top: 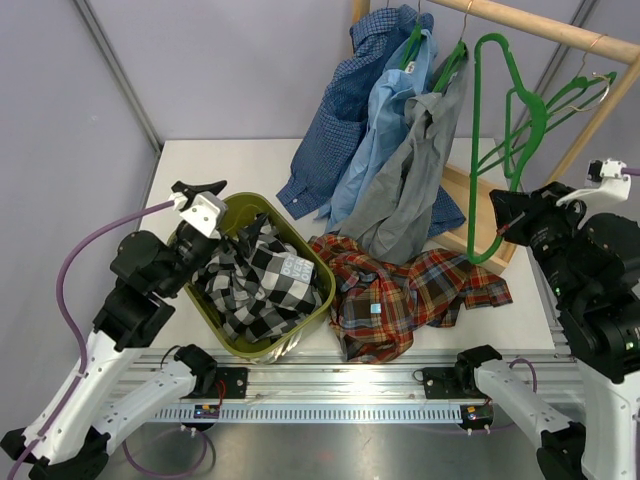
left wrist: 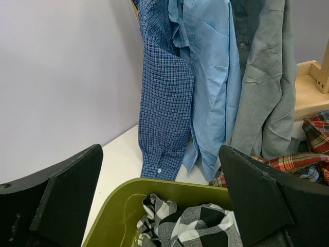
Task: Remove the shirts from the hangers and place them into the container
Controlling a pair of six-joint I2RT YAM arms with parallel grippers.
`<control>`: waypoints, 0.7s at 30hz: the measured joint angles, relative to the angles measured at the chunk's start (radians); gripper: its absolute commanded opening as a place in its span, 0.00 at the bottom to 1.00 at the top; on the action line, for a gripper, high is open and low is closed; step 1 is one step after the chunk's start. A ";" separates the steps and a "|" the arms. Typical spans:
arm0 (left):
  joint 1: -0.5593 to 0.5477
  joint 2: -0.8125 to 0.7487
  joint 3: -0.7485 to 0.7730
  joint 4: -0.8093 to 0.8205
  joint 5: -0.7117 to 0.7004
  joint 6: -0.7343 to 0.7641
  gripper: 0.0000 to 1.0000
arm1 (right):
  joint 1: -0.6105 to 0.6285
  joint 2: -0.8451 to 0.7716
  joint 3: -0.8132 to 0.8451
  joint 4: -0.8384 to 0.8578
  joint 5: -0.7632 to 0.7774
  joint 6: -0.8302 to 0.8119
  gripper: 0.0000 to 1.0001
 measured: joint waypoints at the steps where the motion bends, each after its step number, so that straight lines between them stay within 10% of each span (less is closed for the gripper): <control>1: 0.000 0.004 0.000 0.001 0.001 -0.001 0.99 | 0.000 0.012 0.010 -0.009 0.000 0.006 0.00; 21: 0.000 0.023 -0.002 0.014 0.027 -0.008 0.99 | -0.001 0.522 0.420 -0.102 0.196 -0.008 0.00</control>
